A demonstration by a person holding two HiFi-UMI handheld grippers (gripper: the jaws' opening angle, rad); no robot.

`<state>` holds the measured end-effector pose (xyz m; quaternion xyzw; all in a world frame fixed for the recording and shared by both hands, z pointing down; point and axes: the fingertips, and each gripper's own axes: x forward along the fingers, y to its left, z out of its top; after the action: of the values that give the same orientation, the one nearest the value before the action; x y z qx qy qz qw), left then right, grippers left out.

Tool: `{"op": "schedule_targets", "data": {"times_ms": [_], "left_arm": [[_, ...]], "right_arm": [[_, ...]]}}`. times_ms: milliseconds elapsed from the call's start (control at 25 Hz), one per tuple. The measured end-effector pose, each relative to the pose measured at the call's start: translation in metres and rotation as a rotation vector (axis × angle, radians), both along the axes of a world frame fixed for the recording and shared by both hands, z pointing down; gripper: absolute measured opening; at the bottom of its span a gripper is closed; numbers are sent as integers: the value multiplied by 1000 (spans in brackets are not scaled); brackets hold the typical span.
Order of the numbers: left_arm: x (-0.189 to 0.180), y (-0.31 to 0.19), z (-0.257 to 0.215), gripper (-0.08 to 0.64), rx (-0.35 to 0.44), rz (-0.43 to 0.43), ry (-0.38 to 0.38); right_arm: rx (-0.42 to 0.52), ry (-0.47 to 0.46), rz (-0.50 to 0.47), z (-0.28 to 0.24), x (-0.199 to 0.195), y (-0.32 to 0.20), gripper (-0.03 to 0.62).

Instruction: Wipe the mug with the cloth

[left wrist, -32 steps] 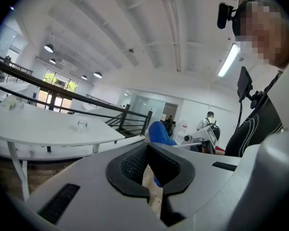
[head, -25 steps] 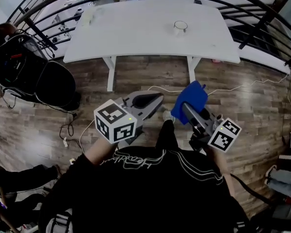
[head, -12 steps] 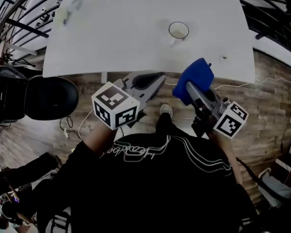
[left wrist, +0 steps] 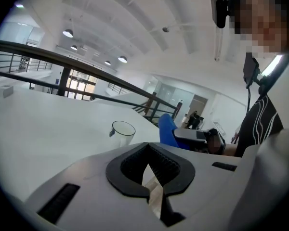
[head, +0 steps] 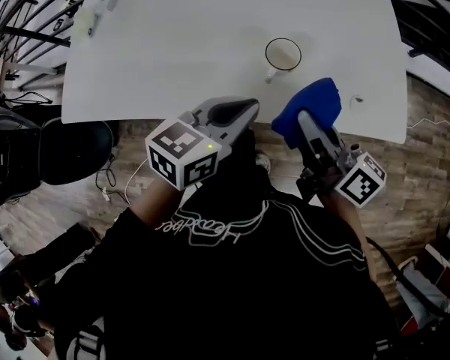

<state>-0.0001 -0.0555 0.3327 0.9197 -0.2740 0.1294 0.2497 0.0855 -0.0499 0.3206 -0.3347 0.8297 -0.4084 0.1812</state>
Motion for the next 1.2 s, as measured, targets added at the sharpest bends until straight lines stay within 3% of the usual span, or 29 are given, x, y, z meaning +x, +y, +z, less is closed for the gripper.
{"op": "schedule_targets", "data": {"times_ms": [240,480,800,1200], "left_arm": [[-2,-28,40,6,-85,23,-31],[-15,-80,75,6,-118,29,-22],[-16,-108,101,8,-148,19,-14],[-13,-112,109,8,-166,33,-16]], "right_arm": [[-77,-64,53,30,-4,-35,51],[-130,-115,140,69,-13,-90,51],[-201,-240,210,97,-14,-115,51],[-248,-176,232,118,-12,-120,51]]}}
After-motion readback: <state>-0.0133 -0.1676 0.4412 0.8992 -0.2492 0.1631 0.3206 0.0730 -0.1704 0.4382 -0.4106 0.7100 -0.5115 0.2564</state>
